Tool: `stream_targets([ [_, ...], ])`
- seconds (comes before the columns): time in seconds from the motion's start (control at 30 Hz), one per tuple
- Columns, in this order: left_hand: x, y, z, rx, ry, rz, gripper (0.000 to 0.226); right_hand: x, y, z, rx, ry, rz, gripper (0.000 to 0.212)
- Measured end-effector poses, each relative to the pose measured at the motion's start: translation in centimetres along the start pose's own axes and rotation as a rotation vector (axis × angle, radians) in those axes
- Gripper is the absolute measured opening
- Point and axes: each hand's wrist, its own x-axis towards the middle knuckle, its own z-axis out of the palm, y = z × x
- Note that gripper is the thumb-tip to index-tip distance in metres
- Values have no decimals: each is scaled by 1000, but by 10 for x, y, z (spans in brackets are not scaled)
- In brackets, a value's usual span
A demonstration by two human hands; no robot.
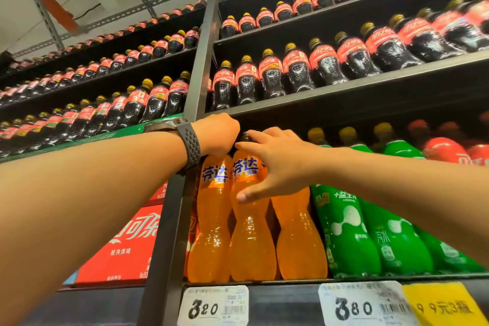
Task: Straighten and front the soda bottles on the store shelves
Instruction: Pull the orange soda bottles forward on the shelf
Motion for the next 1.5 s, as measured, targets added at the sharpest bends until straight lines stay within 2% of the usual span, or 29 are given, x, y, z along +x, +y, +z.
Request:
stream_targets([
  [0.03,-1,-1,0,5,0,0,3,0,-2,3,-9,-17,10,111],
  [0.47,-9,2,2,55,48,-14,22,-1,-1,11,35,-25,26,113],
  [0.63,-15,5,6,162,54,-3,26,-8,3,20,-25,17,-27,108],
  [0.87,-22,-1,4,160,74,32,29,-11,6,28,-113,87,-80,105],
  [0.97,-23,-2,3,51,113,7,29,-12,7,29,-107,106,-80,107],
  [1.1,-27,6,-6,-245,290,-21,28,-17,5,22,-105,150,-89,110],
  [1.17,-33,15,-8,-369,427,-4,28,-24,12,8,-101,217,-110,100],
  [1.27,-45,35,-6,-484,549,100,25,-39,44,-15,-111,322,-96,71],
  [1.37,-42,58,1,-524,480,132,35,-53,88,-31,-94,311,56,50],
  [1.5,-17,79,-6,-624,438,64,45,-64,129,-43,-138,172,232,40],
])
